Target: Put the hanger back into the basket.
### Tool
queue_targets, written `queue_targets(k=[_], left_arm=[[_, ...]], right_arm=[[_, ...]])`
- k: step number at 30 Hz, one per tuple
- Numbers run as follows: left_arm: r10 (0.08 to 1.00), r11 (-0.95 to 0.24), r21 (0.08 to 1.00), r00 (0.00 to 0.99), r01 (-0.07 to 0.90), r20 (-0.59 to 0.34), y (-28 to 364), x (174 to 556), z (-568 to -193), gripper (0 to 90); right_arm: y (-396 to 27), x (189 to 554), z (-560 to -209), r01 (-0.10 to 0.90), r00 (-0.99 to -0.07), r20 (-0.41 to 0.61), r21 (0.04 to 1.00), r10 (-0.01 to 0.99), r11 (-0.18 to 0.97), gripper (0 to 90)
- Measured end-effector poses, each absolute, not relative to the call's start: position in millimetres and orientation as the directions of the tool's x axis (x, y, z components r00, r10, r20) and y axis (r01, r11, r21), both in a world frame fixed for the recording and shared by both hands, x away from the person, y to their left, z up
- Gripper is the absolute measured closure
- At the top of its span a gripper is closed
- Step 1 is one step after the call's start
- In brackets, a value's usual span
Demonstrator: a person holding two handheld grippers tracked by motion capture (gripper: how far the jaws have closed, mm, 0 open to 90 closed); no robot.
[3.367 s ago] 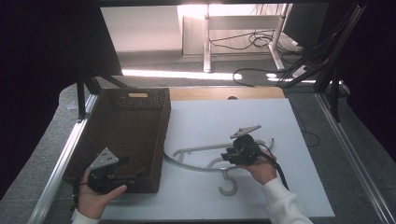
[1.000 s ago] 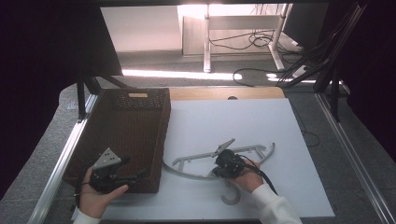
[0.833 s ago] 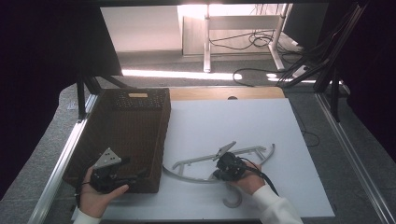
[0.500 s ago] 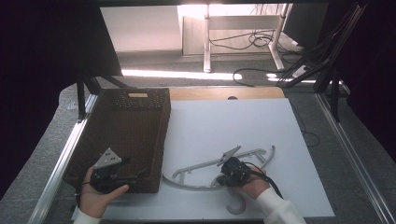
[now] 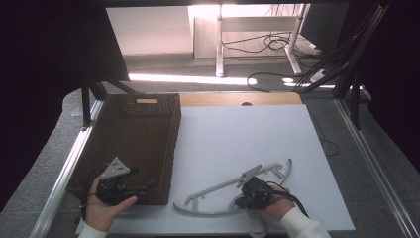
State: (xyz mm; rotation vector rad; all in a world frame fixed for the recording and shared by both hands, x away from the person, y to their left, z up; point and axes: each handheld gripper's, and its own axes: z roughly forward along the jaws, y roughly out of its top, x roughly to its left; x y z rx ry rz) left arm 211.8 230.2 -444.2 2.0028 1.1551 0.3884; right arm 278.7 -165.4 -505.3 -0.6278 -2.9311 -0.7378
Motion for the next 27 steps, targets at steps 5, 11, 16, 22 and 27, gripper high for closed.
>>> queue_targets(k=[5,11,16,22,27], left_arm=[[0.835,-0.285,0.75,0.539,0.597,-0.111,230,212,-444,24.3],[0.834,-0.282,0.758,0.541,0.588,-0.11,227,209,-442,24.4],[0.829,-0.29,0.759,0.549,0.583,-0.105,224,209,-441,24.4],[0.828,-0.294,0.759,0.551,0.581,-0.101,222,209,-441,24.5],[0.827,-0.295,0.761,0.554,0.578,-0.1,221,208,-440,24.5]], right_arm=[[-168,277,-505,0.394,-0.918,0.151,0.44,0.366,0.807,89.4],[-180,281,-491,0.435,-0.89,0.125,0.515,0.438,0.738,89.3],[-207,285,-477,0.486,-0.841,0.124,0.598,0.526,0.637,89.3],[-236,284,-472,0.539,-0.788,0.143,0.63,0.599,0.559,89.1],[-258,281,-472,0.574,-0.747,0.155,0.64,0.646,0.511,88.9]])
